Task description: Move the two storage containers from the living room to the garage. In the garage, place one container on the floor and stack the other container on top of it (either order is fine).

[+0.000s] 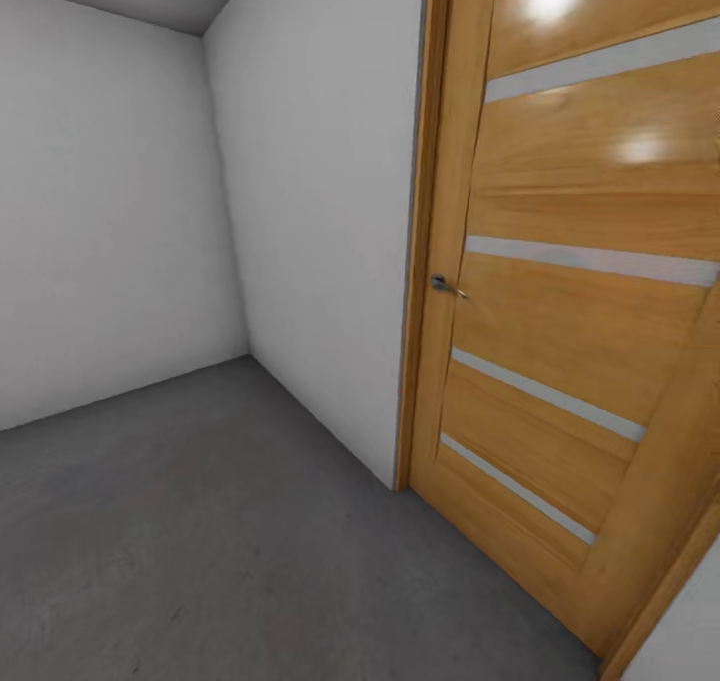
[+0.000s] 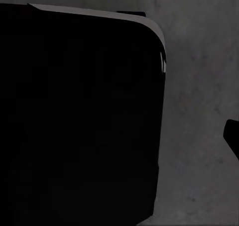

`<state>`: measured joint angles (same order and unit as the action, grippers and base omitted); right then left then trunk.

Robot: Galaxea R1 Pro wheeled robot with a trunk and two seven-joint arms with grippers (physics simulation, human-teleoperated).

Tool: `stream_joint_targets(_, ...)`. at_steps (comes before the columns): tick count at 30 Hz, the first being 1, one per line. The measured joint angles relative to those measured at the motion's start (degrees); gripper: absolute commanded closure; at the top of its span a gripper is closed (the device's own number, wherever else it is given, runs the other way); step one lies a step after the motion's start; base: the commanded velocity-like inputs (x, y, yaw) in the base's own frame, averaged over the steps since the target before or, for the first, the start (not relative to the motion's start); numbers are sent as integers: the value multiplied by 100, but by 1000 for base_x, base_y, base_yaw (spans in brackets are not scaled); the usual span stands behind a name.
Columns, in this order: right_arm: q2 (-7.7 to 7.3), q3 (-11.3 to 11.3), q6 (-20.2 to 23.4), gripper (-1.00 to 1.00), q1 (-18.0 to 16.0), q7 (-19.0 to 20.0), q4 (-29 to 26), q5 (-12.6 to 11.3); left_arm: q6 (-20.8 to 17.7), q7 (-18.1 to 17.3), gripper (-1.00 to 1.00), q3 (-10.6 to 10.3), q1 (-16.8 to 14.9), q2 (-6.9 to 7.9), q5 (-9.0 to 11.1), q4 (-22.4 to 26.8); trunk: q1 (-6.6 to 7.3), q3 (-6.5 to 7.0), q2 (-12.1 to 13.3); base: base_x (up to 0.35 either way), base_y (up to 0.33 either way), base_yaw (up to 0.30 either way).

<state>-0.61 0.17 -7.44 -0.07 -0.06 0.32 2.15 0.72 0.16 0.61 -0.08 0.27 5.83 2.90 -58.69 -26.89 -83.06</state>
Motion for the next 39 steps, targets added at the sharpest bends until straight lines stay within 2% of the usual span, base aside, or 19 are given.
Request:
stream_joint_targets(16, 0, 1, 1, -100, 0, -2, 0, -1, 0, 0, -100, 0, 0, -8, 3, -3, 0, 0, 0, 315, 177, -291)
stream_joint_targets(39, 0, 24, 19, -100, -1, -2, 0, 0, 40, 0, -100, 4, 0, -8, 2, -7, 0, 0, 0, 287, 235, -15)
